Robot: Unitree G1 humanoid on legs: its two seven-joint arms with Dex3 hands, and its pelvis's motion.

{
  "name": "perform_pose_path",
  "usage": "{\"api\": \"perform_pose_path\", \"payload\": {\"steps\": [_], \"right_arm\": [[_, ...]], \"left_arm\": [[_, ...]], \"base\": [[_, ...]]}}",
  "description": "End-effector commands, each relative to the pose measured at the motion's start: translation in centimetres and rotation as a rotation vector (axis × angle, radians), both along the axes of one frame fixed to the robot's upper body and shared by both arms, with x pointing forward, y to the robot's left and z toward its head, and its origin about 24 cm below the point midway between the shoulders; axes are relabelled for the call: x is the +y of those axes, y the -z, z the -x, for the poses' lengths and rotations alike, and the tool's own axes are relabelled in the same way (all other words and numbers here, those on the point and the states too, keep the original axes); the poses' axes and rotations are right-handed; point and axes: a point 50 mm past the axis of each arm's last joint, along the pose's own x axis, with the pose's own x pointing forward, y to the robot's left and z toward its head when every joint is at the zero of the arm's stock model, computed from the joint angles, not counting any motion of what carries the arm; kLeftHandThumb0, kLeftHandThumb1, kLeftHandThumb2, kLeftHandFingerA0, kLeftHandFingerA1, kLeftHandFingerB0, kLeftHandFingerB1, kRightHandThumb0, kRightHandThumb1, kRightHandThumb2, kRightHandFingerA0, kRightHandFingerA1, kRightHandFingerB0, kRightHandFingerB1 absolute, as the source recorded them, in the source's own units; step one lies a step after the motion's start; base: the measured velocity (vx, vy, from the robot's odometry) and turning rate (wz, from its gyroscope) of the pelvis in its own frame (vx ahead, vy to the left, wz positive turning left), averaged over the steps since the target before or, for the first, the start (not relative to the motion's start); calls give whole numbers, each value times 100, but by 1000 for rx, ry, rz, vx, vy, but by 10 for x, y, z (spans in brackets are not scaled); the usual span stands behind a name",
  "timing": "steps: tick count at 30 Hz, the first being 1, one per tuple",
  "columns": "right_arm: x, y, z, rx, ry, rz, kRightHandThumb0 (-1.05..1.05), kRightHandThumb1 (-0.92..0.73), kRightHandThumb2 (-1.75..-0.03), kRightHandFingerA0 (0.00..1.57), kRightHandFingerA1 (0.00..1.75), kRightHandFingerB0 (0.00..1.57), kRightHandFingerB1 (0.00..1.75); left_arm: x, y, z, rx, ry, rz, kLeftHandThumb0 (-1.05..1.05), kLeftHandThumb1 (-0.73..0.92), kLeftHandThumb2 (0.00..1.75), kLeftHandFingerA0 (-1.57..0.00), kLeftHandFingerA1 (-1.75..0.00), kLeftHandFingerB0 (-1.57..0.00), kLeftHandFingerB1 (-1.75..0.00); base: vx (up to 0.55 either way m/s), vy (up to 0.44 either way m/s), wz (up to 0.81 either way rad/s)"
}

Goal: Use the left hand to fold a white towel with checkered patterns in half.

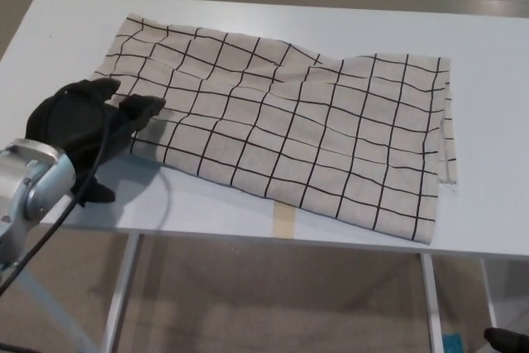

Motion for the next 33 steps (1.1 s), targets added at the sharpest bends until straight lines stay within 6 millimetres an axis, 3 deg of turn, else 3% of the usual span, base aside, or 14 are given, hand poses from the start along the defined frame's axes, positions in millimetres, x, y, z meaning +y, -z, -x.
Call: {"api": "perform_pose_path", "payload": {"steps": [1,2,9,21,28,33], "right_arm": [[-2,0,4,-9,27,4,-30,-67,-60,73,68,76,52],[-2,-1,4,-10,29,5,-30,-66,-60,73,68,76,52],[-2,-1,4,-7,26,1,-30,-66,-60,73,67,75,52],[-3,-2,7,-13,36,12,-29,-66,-60,70,65,76,54],[-2,-5,3,-9,37,3,-31,-66,-60,77,70,77,54],[-3,-6,1,-35,30,16,-31,-67,-60,72,67,76,53]], "left_arm": [[1,7,-3,-80,10,70,-35,28,68,0,-20,0,-31],[2,12,-1,-143,24,99,-33,41,66,-2,-13,-4,-33],[1,29,1,-242,28,133,-19,48,68,-8,-14,-7,-33],[-13,55,3,-319,-16,168,-24,54,58,-8,-21,-12,-31],[-26,53,-3,-321,-3,152,-32,50,64,-11,-22,-5,-32],[-36,50,-7,-327,31,147,-34,54,66,-5,-22,-5,-31]], "base": [[0,0,0],[0,0,0],[0,0,0],[0,0,0],[0,0,0],[0,0,0]]}}
